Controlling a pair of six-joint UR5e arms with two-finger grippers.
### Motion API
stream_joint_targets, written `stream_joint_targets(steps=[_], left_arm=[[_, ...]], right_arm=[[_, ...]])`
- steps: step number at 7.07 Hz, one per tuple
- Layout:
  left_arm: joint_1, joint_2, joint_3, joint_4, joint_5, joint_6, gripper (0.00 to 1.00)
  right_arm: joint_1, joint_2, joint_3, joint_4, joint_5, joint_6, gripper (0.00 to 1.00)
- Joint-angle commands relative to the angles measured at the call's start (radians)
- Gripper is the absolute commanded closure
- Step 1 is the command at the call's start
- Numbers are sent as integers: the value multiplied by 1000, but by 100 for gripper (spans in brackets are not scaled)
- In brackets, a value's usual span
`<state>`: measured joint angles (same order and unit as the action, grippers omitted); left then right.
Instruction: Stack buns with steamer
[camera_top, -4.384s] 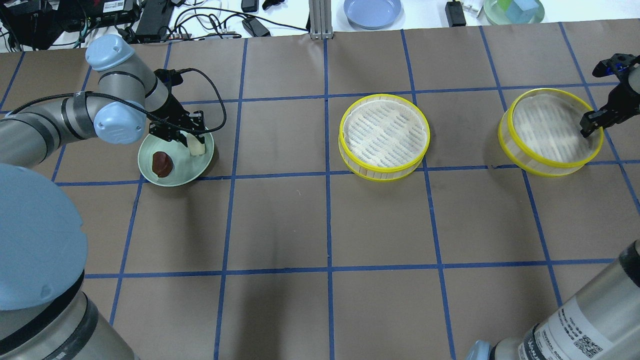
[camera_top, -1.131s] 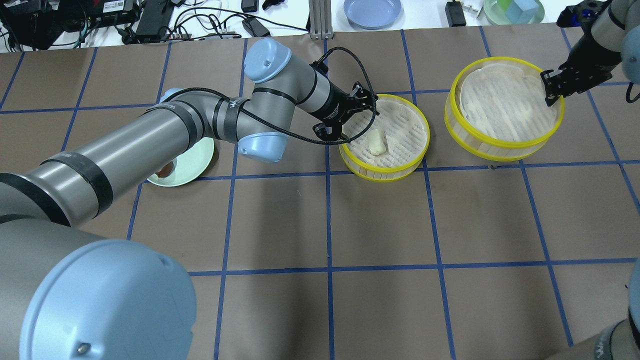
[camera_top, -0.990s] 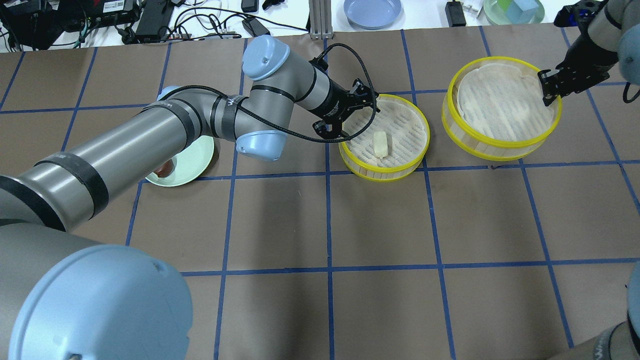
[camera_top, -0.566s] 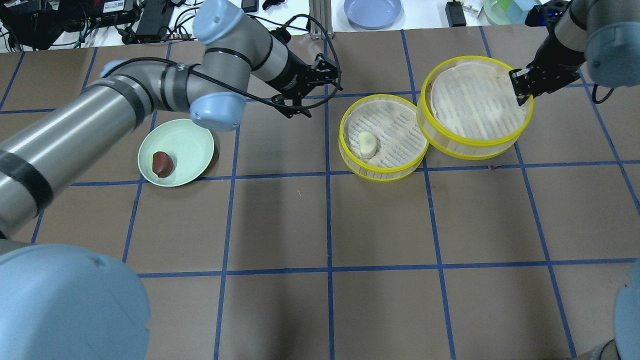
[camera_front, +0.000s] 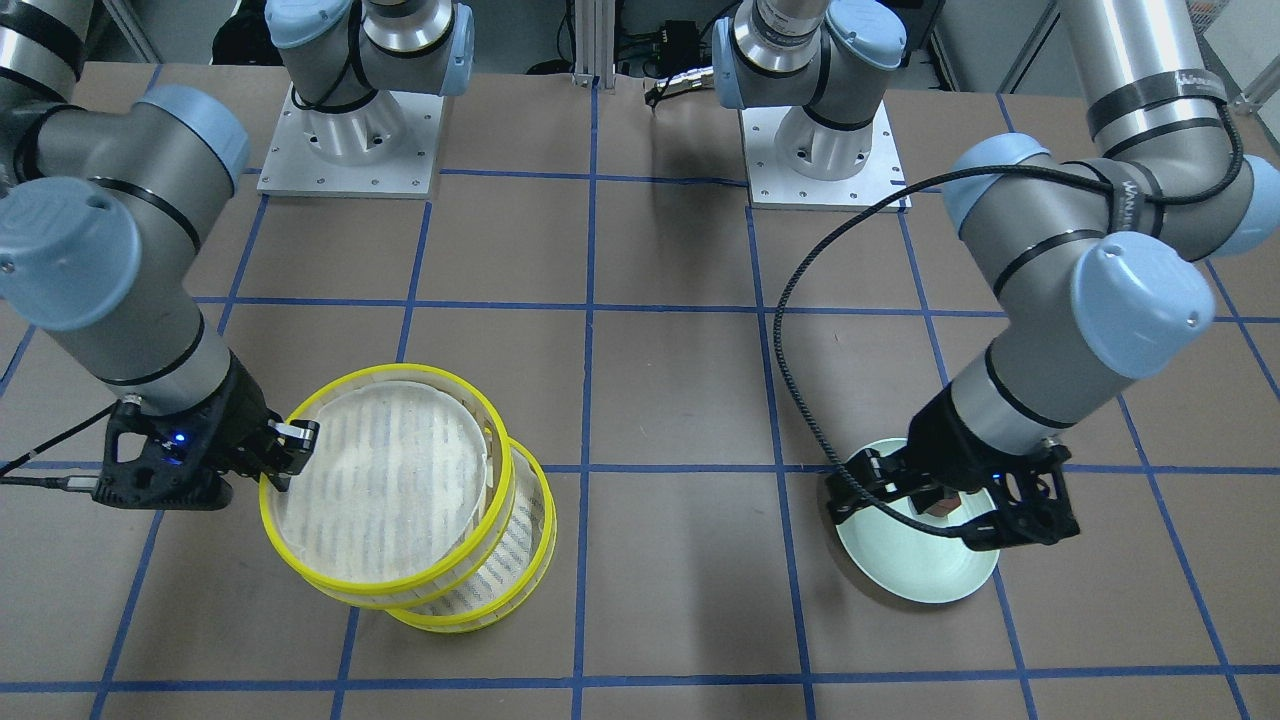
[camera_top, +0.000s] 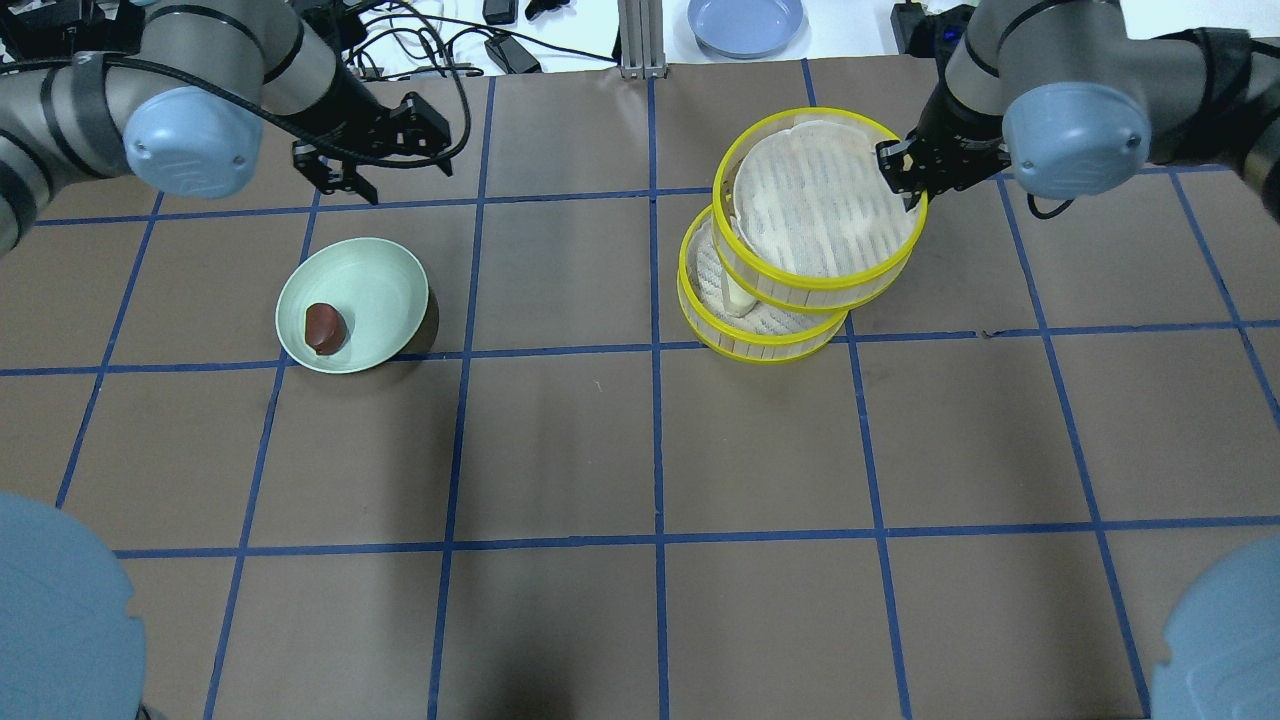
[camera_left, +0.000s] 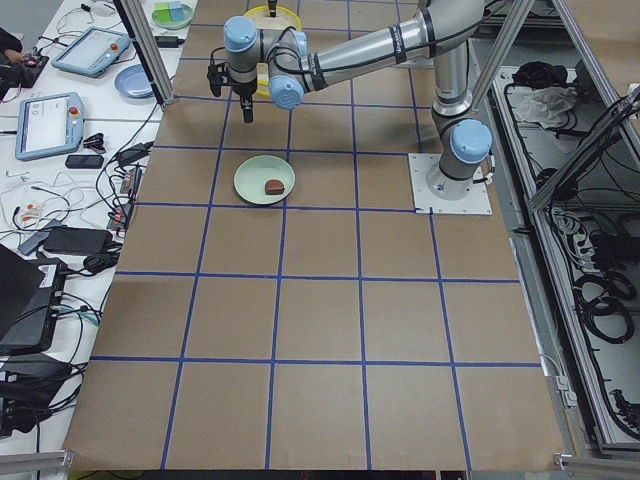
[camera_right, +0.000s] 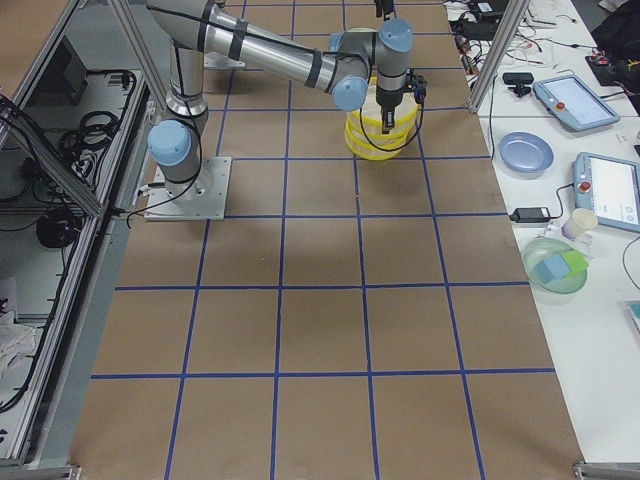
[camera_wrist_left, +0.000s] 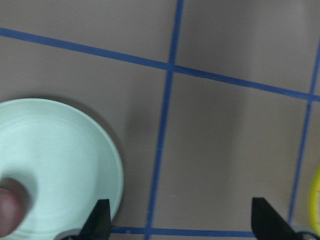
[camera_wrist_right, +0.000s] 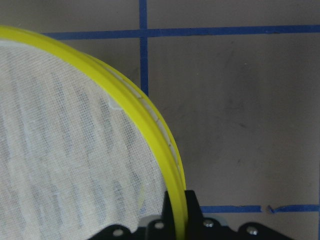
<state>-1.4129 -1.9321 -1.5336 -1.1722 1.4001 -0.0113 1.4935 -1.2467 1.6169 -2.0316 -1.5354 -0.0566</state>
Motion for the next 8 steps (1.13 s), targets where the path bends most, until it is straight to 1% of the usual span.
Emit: stream_joint_targets(steps=[1,2,3,5,7,8], left_arm=[[121,-5,-78,-18,88,163,0],[140,-33,-127,2,94,218,0],[146,-72,-143,56,102,218,0],[152,-139,-141,65,103,212,1],[157,-160,-141,63,105,214,2],[157,-163,-146,63,105,214,28]], right_arm=[[39,55,1,-56,7,41,100],[51,78,1,-74,15,105,100],[53,82,1,-85,14,109,100],[51,85,1,-84,-6,89,100],[51,85,11,-78,-8,86,100],[51,85,18,-78,-8,89,100]])
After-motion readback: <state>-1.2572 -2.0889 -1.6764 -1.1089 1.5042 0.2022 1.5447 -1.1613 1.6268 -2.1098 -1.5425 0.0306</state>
